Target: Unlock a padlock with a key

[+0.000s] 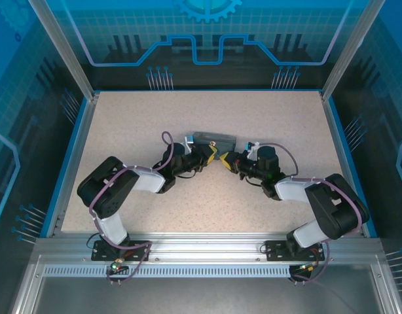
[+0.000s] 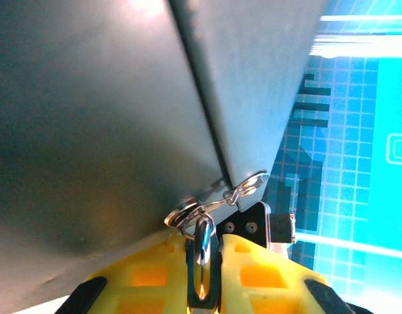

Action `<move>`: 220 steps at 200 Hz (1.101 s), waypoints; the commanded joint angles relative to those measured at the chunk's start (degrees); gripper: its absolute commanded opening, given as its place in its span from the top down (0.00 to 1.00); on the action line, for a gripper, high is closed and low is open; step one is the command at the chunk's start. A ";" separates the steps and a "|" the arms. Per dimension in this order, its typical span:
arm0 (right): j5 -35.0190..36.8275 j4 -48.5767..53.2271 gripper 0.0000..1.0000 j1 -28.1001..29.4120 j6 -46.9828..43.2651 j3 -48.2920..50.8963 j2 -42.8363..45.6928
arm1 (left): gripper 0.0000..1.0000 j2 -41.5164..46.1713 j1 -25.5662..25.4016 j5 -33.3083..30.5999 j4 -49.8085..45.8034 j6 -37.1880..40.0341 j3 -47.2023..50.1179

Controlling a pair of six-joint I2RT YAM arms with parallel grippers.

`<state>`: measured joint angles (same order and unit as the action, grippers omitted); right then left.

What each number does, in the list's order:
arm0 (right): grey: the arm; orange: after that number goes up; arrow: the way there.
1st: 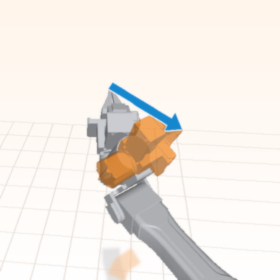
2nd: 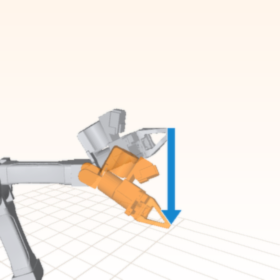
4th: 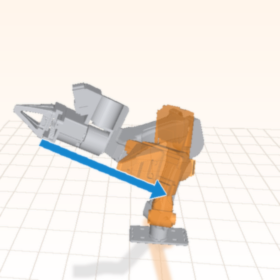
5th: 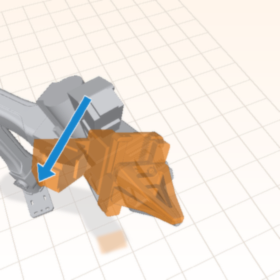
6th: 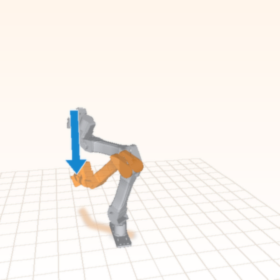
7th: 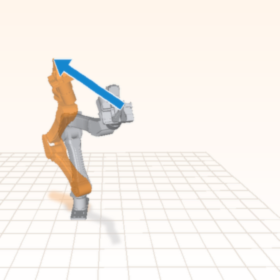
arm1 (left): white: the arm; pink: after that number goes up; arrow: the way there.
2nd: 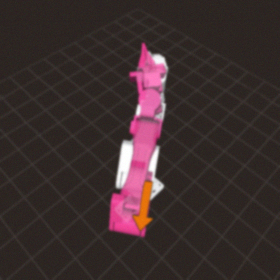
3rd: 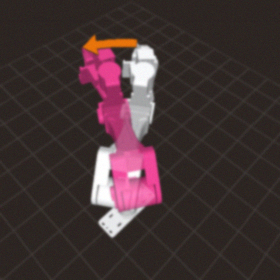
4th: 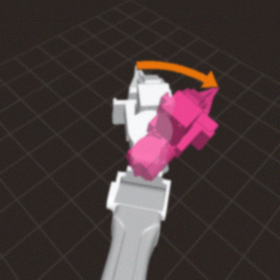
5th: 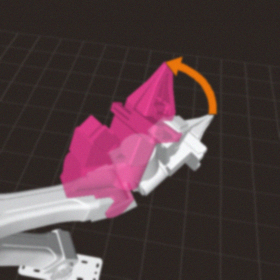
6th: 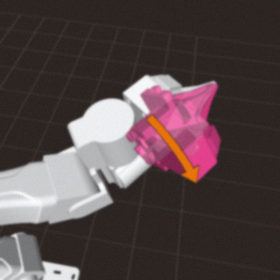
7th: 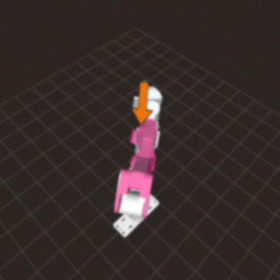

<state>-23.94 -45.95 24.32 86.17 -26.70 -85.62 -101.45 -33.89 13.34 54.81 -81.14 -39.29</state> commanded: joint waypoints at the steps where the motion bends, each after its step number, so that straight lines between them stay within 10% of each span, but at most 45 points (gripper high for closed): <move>1: 1.54 -1.66 1.00 -0.56 0.29 -1.02 -1.02 | 1.00 -0.53 -1.07 1.07 4.37 -0.68 -1.93; 220: 1.21 -1.07 1.00 -0.51 0.37 -3.34 0.02 | 1.00 -2.60 -2.23 0.64 4.79 -0.43 -2.43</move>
<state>-23.09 -45.36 23.24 86.61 -27.75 -86.63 -103.20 -34.41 11.77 56.07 -81.14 -40.23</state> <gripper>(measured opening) 0.049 0.138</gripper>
